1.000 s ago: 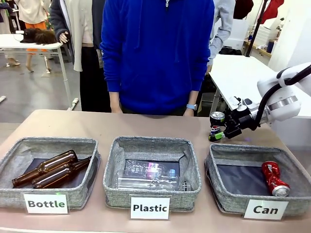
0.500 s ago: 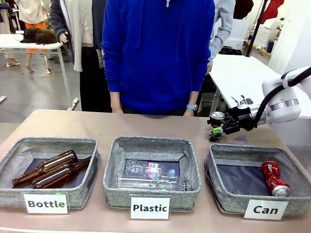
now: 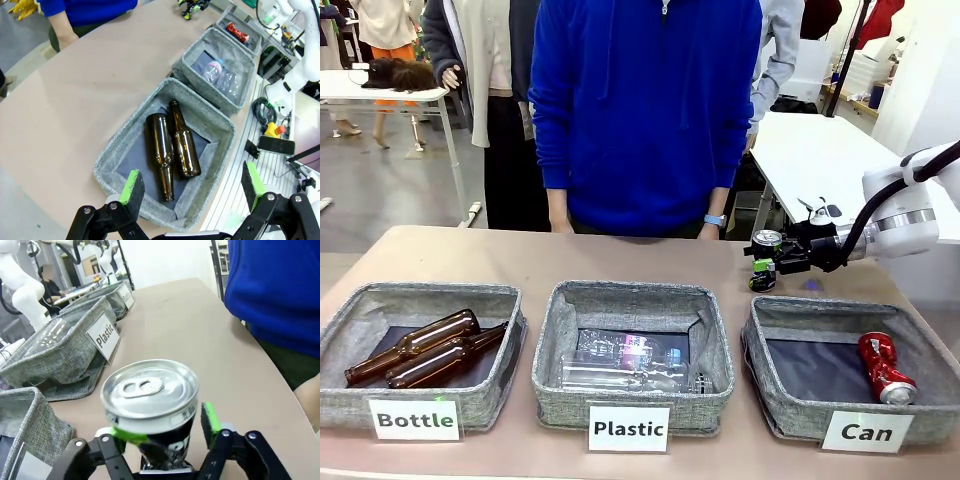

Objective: Sort the can waste into the basket.
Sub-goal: Pick up the can waste from the table and place it in the right Fabric basket.

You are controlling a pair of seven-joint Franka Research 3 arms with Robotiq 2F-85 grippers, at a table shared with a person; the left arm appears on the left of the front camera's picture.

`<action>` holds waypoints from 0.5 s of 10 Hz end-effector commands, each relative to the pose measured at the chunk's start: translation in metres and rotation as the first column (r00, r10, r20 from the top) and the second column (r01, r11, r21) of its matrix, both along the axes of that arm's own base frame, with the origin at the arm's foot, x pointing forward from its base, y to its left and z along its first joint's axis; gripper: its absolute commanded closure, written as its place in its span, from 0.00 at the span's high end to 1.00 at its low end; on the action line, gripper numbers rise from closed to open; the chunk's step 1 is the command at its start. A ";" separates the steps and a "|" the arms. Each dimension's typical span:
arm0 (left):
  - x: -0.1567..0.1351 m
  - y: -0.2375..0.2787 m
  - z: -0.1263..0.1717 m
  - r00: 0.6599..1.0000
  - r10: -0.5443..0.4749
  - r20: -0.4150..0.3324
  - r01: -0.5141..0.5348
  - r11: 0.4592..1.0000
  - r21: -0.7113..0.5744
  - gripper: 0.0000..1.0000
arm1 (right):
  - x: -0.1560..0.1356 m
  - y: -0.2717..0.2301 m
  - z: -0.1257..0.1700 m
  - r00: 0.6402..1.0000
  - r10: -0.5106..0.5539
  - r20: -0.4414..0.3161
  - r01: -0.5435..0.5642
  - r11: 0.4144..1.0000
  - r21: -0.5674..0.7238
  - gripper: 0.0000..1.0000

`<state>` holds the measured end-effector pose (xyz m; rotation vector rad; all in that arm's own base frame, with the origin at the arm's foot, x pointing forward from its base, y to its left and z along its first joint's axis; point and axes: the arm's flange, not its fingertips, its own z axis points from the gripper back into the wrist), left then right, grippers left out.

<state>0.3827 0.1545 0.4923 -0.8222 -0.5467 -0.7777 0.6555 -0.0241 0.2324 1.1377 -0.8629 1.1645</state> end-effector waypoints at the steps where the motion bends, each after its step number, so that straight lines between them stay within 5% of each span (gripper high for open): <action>1: -0.002 0.000 0.002 1.000 -0.009 0.004 0.009 1.000 -0.004 1.00 | 0.004 0.000 0.001 0.999 0.013 0.030 -0.014 1.000 0.024 0.00; 2: -0.002 0.000 0.002 1.000 -0.009 0.004 0.009 1.000 -0.004 1.00 | 0.003 -0.001 0.001 1.000 0.014 0.021 -0.015 1.000 0.023 0.00; 3: -0.002 0.000 0.002 1.000 -0.009 0.004 0.009 1.000 -0.004 1.00 | 0.003 -0.001 0.000 1.000 0.014 0.018 -0.015 1.000 0.020 0.16; 5: -0.002 0.000 0.002 1.000 -0.009 0.004 0.009 1.000 -0.004 1.00 | 0.004 -0.001 0.001 1.000 0.004 0.007 -0.004 1.000 0.023 0.00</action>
